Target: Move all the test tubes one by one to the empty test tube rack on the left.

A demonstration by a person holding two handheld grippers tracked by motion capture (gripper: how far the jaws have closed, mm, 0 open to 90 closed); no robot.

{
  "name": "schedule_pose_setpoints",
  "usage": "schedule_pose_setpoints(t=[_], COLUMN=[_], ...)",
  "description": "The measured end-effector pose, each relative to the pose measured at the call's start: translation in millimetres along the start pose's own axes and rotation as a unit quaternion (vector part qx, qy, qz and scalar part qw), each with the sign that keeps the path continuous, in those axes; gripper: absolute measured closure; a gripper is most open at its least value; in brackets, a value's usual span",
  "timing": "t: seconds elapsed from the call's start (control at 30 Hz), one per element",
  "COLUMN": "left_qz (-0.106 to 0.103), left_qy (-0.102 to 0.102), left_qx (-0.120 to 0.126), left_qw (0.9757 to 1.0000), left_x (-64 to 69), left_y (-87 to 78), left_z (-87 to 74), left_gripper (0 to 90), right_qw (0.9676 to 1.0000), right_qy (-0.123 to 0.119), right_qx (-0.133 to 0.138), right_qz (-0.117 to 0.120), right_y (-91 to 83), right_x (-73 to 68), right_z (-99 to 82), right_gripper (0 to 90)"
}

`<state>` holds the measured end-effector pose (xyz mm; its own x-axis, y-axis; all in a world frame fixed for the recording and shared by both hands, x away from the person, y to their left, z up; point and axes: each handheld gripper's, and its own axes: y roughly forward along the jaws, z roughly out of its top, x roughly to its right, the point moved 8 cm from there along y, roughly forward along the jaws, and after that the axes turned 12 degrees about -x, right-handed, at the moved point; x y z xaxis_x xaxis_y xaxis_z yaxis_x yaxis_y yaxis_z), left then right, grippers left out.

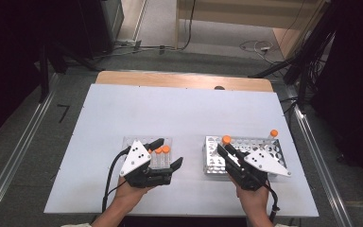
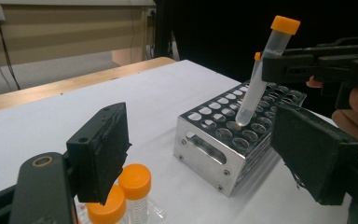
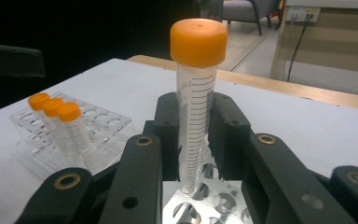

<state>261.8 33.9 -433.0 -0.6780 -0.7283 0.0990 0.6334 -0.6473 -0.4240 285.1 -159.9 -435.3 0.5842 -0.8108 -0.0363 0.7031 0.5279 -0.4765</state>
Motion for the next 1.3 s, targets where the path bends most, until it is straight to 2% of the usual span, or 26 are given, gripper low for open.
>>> schedule_pose_setpoints(t=[0.53, 0.7, 1.0, 1.3], left_qz=[-0.016, -0.031, -0.053, -0.057], left_qy=[0.006, 0.011, 0.023, 0.028], left_qx=[-0.007, -0.009, -0.022, -0.031], left_qw=[0.9998, 0.9994, 0.9981, 0.9975], left_x=[8.5, 14.2, 22.2, 23.5], left_y=[6.4, 9.7, 17.1, 21.8], left_z=[-1.3, -1.3, -4.1, -7.3], left_gripper=[24.3, 28.9, 39.6, 46.3], right_qw=[0.9974, 0.9955, 0.9929, 0.9898], right_qy=[-0.029, -0.043, -0.058, -0.072], right_qx=[-0.033, -0.043, -0.054, -0.064], right_qz=[0.057, 0.074, 0.089, 0.105], right_y=[24.5, 31.4, 36.4, 40.6], right_x=[-39.5, -51.0, -65.0, -78.2], right_z=[-14.0, -19.2, -23.9, -28.1], right_gripper=[72.0, 72.1, 72.1, 72.1])
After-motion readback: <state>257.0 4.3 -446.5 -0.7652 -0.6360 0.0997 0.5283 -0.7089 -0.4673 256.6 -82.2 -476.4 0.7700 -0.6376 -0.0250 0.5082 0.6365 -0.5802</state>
